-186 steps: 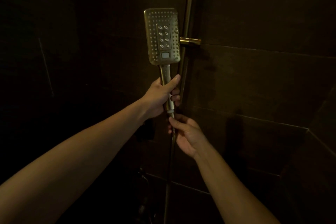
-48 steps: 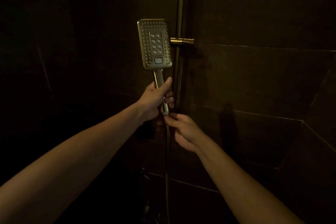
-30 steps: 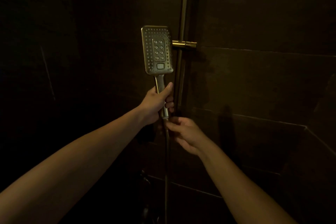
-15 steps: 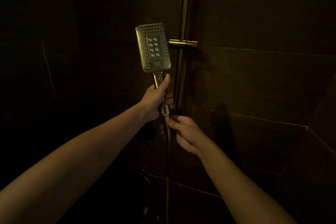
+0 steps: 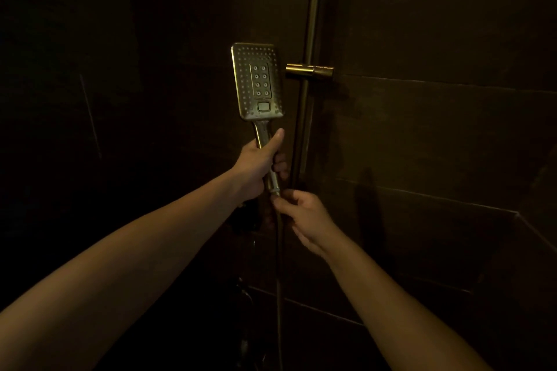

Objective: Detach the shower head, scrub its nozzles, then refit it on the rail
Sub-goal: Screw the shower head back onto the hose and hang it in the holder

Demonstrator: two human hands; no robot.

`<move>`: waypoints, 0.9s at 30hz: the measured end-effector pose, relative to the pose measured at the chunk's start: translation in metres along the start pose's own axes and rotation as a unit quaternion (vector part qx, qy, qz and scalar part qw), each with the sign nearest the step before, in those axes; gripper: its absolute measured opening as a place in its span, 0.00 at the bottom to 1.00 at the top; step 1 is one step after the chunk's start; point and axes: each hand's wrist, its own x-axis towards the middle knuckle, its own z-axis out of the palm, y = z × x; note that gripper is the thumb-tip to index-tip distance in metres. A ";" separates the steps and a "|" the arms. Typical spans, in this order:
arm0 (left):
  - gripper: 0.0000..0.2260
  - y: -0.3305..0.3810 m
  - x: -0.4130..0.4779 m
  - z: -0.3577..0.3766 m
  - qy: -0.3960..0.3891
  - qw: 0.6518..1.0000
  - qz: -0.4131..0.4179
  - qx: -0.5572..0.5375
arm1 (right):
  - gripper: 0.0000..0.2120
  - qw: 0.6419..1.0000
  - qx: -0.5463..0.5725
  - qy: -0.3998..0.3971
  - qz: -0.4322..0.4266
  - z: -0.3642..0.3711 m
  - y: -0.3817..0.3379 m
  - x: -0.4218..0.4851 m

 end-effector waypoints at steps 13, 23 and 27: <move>0.11 -0.008 0.010 -0.005 0.025 0.999 0.025 0.017 | 0.05 0.948 -0.274 0.142 -0.079 0.012 0.008 0.004; 0.11 -0.005 0.010 -0.004 0.007 1.000 0.014 0.006 | 0.16 0.996 -0.039 0.031 0.072 0.000 0.001 0.005; 0.11 -0.008 0.014 -0.001 0.023 0.999 0.024 0.003 | 0.12 0.951 -0.267 0.149 -0.050 0.009 0.000 -0.004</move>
